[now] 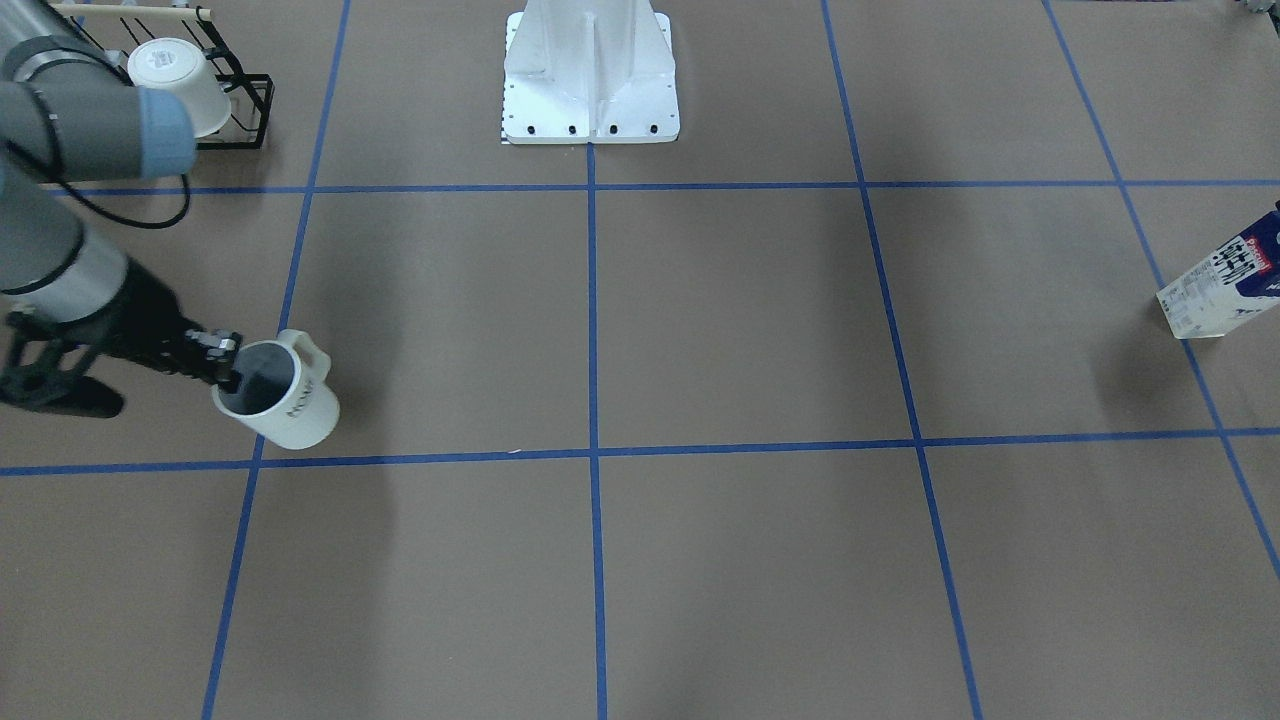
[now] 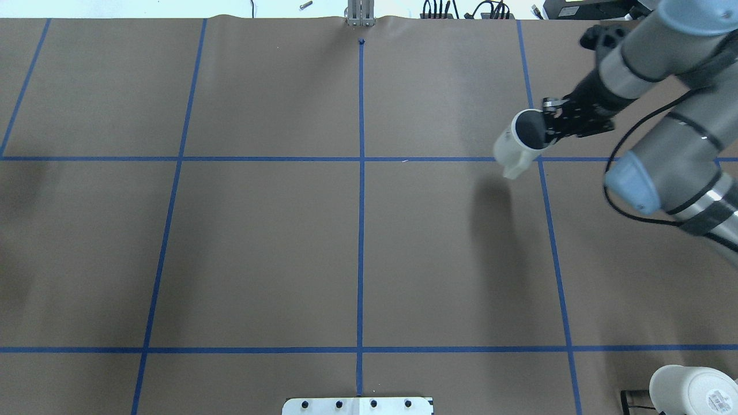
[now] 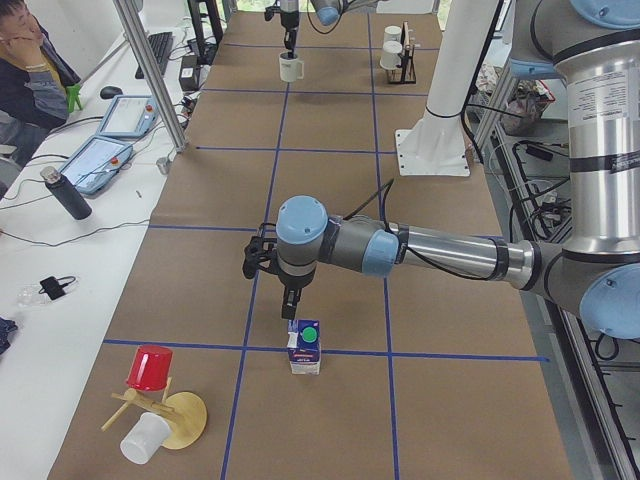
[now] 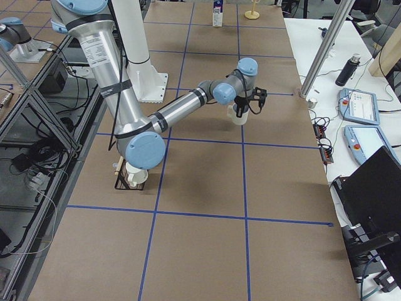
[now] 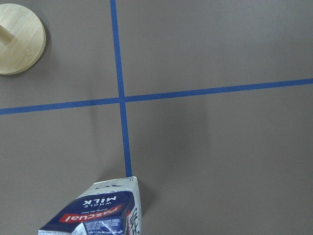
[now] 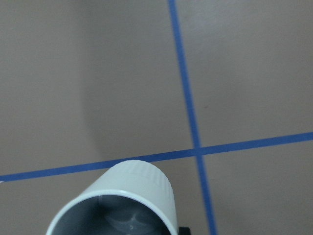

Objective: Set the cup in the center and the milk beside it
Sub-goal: 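Carry the white mug with the right gripper toward the grid center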

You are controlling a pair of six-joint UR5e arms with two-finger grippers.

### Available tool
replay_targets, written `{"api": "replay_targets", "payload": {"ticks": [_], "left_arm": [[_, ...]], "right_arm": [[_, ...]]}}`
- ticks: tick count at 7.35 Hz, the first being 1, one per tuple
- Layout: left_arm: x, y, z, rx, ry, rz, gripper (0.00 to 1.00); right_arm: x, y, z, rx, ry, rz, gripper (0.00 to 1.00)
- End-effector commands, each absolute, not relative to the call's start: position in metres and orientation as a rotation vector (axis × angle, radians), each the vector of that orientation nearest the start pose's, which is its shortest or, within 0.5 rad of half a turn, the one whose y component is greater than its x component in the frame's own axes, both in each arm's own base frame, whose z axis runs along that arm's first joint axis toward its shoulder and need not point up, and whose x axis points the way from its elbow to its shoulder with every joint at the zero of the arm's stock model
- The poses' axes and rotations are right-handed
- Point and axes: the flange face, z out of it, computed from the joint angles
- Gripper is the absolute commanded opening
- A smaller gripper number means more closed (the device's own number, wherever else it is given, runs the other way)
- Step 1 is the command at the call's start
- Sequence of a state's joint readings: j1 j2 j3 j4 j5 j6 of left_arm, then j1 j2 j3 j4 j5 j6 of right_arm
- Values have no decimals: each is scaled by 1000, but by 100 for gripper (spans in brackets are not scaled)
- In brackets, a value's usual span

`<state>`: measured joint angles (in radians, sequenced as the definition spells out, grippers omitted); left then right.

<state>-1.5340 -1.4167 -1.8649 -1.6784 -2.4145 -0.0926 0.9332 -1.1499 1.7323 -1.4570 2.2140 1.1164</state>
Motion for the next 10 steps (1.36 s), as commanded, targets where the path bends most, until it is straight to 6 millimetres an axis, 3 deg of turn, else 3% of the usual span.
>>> {"api": "replay_targets", "payload": {"ticks": [1, 2, 3, 4, 5, 7, 10], "left_arm": [[-43, -438, 564, 186, 854, 57, 98], [-43, -438, 565, 185, 854, 54, 98], [-43, -438, 567, 181, 852, 53, 98], [-43, -438, 565, 185, 853, 54, 98], [-43, -438, 563, 187, 853, 53, 98], [-43, -438, 565, 185, 853, 53, 98], [-43, -439, 561, 191, 853, 54, 98]], "right_arm": [[-430, -513, 226, -91, -945, 321, 0], [-473, -510, 196, -87, -900, 342, 0], [-486, -508, 190, -97, -887, 341, 0], [-513, -509, 185, -136, -871, 384, 0], [-531, -520, 172, -148, -859, 397, 0], [-550, -518, 186, -157, -840, 382, 0], [-556, -525, 195, -148, -852, 381, 0]]}}
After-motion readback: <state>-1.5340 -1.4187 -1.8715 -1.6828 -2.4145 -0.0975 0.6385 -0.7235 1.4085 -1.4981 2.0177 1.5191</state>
